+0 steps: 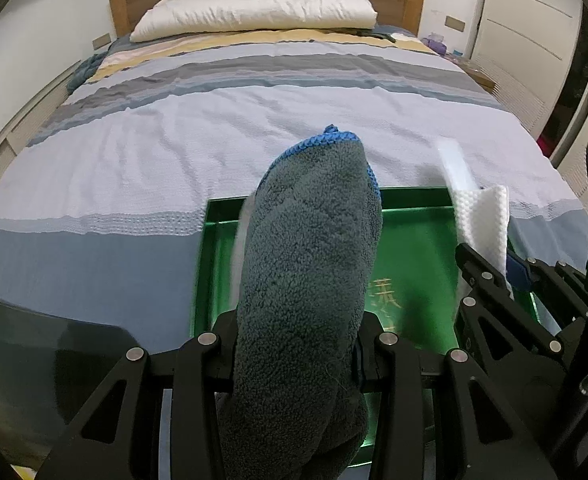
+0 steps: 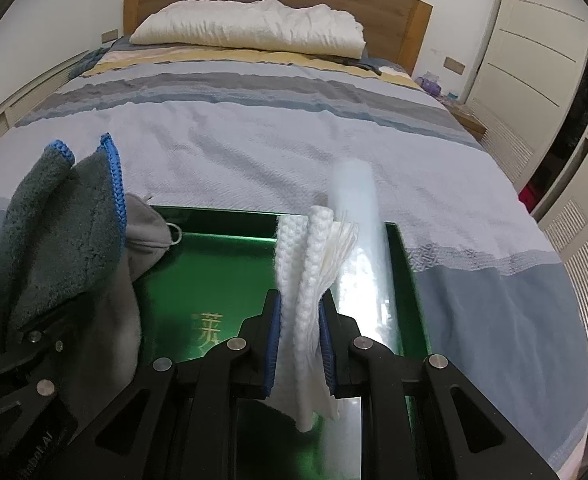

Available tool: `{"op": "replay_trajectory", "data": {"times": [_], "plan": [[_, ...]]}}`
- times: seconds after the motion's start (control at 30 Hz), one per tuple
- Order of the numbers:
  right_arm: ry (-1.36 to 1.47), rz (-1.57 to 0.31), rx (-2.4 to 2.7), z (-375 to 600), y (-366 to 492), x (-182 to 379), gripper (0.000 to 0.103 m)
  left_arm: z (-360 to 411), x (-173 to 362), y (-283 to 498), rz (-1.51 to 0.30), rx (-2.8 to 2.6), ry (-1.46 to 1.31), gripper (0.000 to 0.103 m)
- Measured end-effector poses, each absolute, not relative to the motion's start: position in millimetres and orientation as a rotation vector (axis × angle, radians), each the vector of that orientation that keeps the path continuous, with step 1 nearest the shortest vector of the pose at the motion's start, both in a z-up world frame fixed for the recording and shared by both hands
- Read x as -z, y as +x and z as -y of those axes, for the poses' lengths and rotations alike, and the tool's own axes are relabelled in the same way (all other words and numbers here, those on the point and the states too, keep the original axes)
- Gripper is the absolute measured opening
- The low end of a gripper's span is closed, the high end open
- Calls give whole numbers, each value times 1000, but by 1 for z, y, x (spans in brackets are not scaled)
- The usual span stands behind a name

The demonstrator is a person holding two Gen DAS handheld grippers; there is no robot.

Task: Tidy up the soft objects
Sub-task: 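Hold the towel and cloth with both tools above the green tray, then open both tools to drop the towel and cloth into the tray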

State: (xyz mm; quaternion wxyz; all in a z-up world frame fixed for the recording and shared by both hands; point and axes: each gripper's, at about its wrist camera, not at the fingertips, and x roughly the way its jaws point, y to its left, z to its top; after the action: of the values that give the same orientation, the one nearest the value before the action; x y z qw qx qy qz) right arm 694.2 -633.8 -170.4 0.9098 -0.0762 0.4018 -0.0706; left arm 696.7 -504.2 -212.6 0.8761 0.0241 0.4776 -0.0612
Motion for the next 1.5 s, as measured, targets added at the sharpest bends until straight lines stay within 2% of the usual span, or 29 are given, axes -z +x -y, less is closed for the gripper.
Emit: {"op": "replay_trajectory", "data": {"times": [0.3,1.0,1.3,1.5], "plan": [[-168,-843,165,643,690,172,18,520,228,695,-1038,128,61,34],[-154,-848,168,656,686,170,18,526,226,691,-1023,109,89,34],[-146,-845,155,656,686,167,28,525,225,691,-1018,101,88,35],[-141,-832,148,656,683,165,37,522,222,690,-1009,99,88,40]]}}
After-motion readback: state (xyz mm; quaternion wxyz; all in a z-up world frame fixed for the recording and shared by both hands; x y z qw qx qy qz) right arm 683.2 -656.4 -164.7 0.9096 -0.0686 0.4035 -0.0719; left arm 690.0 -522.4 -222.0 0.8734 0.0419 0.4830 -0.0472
